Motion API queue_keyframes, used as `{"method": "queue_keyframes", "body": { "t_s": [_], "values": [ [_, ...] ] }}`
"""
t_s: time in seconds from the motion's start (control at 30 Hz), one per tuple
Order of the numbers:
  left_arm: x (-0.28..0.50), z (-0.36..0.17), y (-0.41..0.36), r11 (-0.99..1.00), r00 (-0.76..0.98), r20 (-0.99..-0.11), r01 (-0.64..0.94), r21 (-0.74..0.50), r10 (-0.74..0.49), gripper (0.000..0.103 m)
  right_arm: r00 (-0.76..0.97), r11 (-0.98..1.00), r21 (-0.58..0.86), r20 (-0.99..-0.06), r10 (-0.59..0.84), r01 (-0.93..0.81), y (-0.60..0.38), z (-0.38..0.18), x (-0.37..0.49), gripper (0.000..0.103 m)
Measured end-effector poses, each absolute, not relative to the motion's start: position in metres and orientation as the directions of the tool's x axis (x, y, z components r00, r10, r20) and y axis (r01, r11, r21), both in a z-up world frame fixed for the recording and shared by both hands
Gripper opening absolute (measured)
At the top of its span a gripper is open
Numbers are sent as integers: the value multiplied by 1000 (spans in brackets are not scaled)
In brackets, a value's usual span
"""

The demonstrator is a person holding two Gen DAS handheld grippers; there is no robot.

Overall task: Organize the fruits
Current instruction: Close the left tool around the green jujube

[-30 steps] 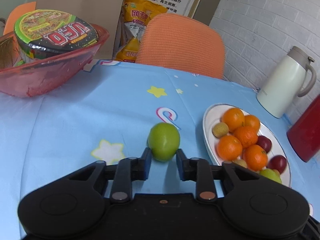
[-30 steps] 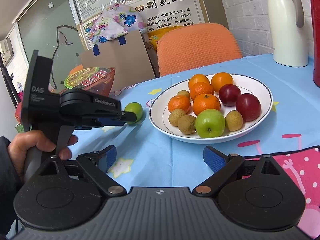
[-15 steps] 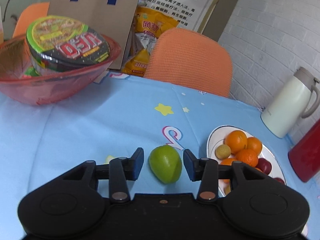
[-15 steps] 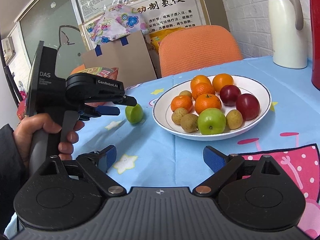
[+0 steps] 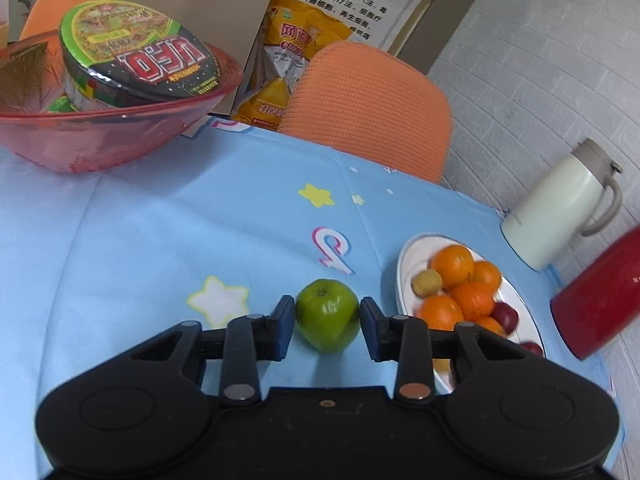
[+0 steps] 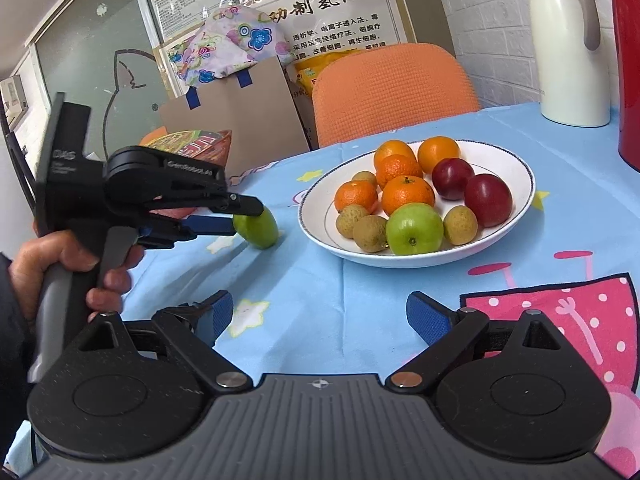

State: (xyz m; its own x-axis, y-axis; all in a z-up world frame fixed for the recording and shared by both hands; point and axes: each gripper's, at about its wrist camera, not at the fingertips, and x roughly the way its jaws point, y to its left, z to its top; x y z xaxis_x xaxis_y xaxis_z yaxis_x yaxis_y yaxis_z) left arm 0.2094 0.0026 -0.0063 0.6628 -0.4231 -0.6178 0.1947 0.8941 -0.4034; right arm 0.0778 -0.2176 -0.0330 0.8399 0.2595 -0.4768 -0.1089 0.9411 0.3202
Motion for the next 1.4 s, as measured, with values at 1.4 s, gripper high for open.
{"method": "queue_keyframes", "body": {
  "t_s": [1.4],
  "values": [
    [142,-15,40,822,544,-619,312,-477,-566,103,744,917,208,-537,397,-339,-133,-32,96,89]
  ]
}}
